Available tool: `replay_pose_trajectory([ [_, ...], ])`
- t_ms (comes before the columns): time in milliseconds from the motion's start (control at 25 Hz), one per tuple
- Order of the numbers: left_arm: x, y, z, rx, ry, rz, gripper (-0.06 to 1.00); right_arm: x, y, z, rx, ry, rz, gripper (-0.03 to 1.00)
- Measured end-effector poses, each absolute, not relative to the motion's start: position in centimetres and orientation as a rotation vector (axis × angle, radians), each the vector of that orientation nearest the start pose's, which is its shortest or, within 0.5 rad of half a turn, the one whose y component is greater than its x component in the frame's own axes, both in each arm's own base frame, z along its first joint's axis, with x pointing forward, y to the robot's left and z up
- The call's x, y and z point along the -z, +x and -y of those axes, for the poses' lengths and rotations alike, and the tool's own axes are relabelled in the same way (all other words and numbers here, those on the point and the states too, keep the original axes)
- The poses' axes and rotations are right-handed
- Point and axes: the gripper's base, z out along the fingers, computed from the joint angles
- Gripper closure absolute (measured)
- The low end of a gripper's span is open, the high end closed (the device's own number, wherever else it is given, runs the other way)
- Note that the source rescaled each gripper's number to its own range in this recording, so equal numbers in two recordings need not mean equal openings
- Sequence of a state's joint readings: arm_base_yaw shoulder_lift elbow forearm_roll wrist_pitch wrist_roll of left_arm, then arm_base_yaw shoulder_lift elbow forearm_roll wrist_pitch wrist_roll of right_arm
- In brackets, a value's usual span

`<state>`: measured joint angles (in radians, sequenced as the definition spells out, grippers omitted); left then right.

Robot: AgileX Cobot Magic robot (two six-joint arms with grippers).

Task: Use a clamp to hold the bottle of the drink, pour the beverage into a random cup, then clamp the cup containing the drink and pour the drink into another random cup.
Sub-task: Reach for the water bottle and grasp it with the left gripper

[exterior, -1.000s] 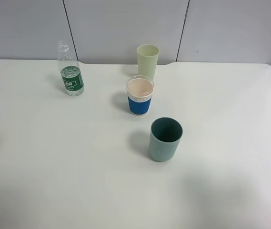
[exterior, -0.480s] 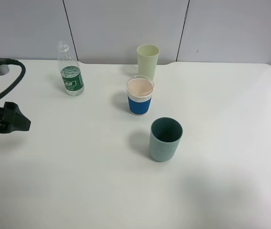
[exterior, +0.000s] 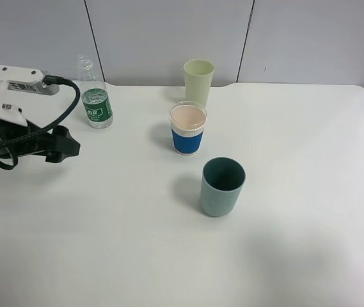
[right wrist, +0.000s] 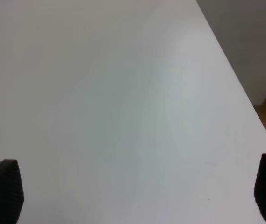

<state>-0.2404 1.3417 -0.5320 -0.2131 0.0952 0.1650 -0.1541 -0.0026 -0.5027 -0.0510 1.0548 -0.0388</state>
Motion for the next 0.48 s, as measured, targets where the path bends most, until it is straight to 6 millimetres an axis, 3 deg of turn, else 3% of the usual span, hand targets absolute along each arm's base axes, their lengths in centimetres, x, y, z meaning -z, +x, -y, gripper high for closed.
replay_pose_trajectory([
  [480, -15.8, 26.4, 6.6, 0.086, 0.286, -2.236, -0.06, -27.9, -0.6, 0.3, 0.182, 0.12, -2.033, -0.02],
])
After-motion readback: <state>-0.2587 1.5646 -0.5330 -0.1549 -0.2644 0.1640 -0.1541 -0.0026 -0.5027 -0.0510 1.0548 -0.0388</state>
